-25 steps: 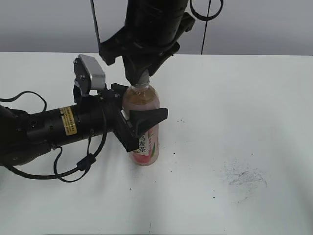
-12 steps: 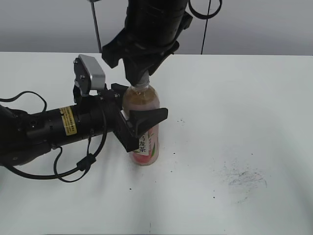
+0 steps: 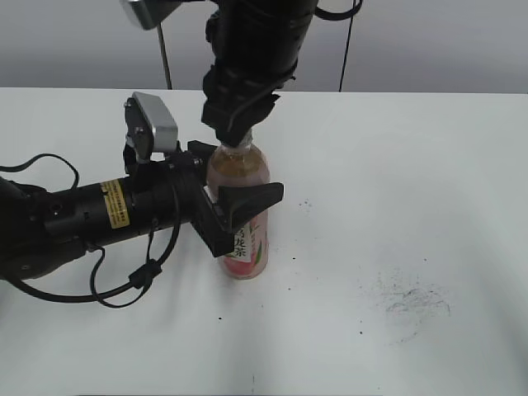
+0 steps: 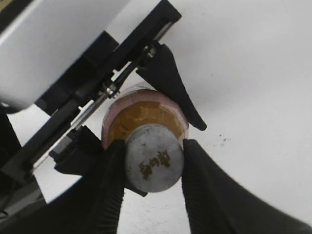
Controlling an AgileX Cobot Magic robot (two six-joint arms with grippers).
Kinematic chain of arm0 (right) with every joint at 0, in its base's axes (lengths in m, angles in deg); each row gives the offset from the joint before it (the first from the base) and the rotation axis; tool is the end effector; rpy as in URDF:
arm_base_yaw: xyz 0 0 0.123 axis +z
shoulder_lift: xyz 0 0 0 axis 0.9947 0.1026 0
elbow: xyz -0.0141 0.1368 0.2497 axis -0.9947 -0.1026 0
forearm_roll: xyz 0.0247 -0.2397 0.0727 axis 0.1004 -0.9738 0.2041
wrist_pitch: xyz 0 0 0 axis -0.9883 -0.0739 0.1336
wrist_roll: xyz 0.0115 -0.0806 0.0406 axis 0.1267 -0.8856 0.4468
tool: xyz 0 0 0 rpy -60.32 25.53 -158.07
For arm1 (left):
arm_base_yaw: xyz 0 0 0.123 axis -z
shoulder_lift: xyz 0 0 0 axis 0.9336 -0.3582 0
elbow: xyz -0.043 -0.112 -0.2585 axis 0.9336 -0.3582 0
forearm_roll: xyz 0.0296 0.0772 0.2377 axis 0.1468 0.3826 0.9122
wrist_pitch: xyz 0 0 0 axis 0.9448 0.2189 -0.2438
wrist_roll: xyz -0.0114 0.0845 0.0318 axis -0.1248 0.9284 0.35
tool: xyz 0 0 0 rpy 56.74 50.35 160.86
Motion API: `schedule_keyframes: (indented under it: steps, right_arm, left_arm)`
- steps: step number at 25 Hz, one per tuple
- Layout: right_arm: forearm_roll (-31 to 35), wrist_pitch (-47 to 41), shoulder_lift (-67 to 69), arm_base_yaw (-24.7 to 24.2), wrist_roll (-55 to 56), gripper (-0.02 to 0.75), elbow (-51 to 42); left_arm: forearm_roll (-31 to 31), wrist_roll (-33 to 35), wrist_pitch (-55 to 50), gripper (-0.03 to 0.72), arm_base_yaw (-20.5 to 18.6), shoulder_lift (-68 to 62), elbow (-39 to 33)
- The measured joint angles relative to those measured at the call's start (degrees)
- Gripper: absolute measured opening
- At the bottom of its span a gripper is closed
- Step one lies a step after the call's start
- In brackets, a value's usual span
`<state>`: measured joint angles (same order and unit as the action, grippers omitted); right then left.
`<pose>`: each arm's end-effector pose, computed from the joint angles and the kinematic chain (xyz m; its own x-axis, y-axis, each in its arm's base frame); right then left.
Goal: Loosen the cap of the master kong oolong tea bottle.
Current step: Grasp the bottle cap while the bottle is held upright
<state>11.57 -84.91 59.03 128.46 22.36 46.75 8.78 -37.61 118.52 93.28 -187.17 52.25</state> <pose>0.2997 0.3007 0.3036 -0.2445 -0.9152 -0.3203 -0.9496 0.2928 -0.1117 0.2747 -0.1902 0.1297 -0.0885 0.0612 -0.9942 0.9117 0.4070 -0.0561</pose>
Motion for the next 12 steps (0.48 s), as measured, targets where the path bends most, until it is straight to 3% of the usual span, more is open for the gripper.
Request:
schedule_keyframes:
  steps: [5, 12]
  right_arm:
    - [0.34, -0.06, -0.05, 0.00, -19.06, 0.271, 0.00]
    - [1.50, -0.37, -0.16, -0.16, -54.97, 0.271, 0.00]
  left_arm:
    - [0.27, 0.17, 0.00, 0.445, 0.00, 0.00, 0.00]
    - [0.72, 0.43, 0.15, 0.445, 0.00, 0.00, 0.00]
